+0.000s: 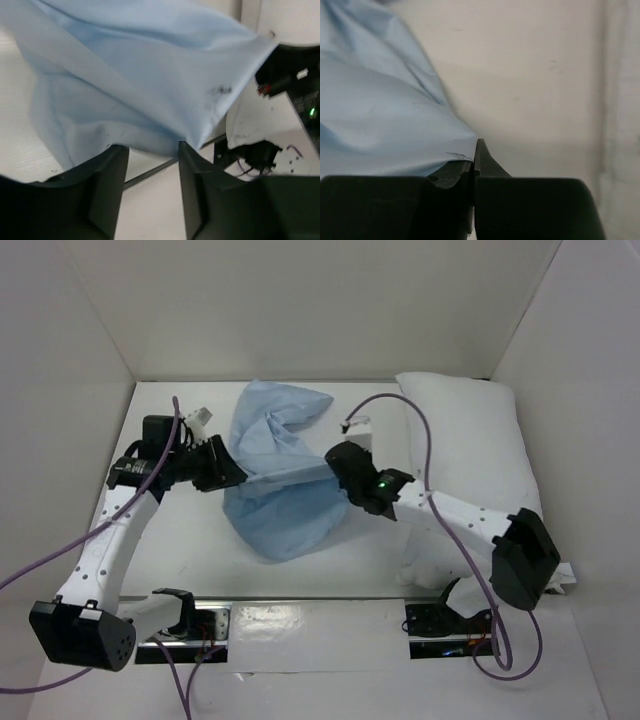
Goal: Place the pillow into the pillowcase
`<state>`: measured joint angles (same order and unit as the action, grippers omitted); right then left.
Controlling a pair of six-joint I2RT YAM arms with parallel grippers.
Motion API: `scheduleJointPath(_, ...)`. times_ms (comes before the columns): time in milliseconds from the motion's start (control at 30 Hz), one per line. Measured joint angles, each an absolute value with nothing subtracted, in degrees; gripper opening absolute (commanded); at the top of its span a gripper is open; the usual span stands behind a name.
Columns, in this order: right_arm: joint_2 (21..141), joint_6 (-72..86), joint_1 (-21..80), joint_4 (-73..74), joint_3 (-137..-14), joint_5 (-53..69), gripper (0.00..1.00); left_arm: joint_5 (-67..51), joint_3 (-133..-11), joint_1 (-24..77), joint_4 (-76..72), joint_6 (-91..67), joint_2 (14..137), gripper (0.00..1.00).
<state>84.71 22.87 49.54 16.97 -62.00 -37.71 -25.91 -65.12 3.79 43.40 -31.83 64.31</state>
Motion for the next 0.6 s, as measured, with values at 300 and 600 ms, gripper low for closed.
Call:
scheduleJointPath(300,77.0,24.9,31.7,20.7,-55.3,-37.1,0.00,-21.1,-64.8,4.4,39.2,-30.5,70.9,0.87)
scheduleJointPath(600,76.9,24.5,28.9,20.3,-54.9,-31.0,0.00,-12.3,-79.3,3.5,28.3,-35.2,103.4,0.84)
